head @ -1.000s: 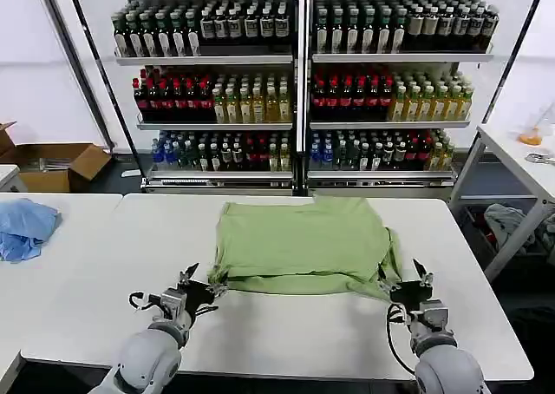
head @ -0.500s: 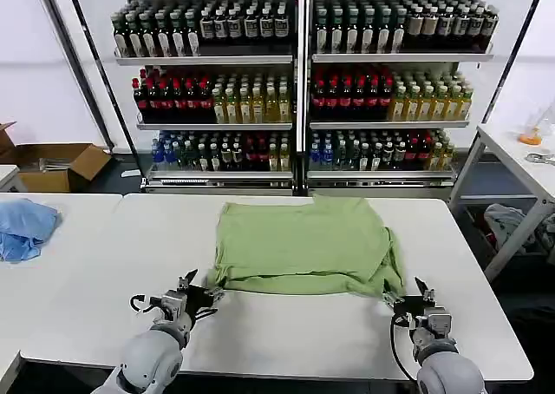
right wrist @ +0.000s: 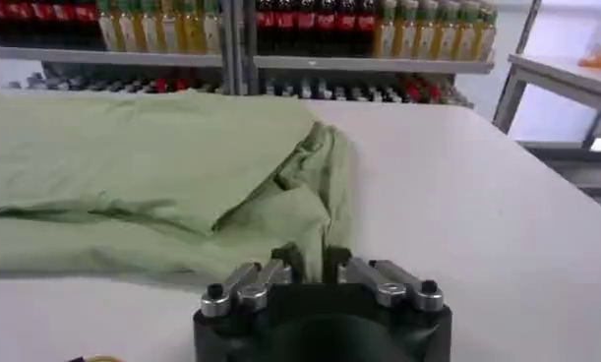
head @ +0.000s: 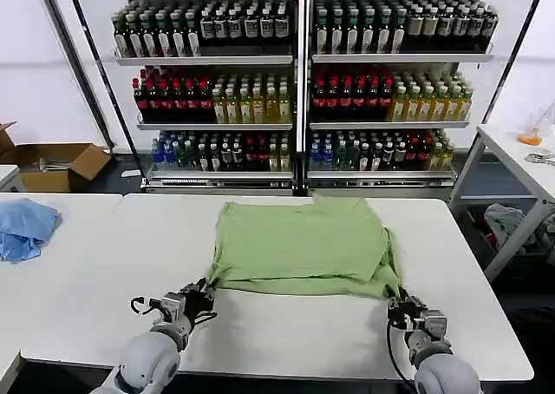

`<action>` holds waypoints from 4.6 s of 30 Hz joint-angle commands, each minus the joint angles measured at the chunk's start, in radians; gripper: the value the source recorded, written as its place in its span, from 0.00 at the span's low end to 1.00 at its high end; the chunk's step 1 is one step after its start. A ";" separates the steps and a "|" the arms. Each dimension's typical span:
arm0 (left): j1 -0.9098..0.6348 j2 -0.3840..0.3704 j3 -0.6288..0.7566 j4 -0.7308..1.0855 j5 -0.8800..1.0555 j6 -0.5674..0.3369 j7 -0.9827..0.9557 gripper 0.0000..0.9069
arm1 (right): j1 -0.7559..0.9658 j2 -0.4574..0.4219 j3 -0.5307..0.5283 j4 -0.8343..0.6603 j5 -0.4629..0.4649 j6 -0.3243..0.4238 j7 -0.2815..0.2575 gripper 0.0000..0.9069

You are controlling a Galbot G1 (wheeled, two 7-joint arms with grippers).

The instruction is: Fold and organize the clothes.

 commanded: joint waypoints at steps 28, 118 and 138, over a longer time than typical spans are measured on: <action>0.541 0.081 -0.200 -0.445 0.002 0.034 -0.006 1.00 | -0.507 -0.038 0.168 0.362 -0.105 -0.008 -0.011 1.00; -0.556 -0.109 0.225 0.541 -0.252 0.034 -0.062 0.03 | 0.961 0.123 -0.431 -0.938 0.202 -0.074 -0.046 0.00; -0.479 -0.038 0.163 0.315 -0.365 -0.015 -0.059 0.03 | 0.786 -0.005 -0.337 -0.500 0.283 -0.024 -0.032 0.00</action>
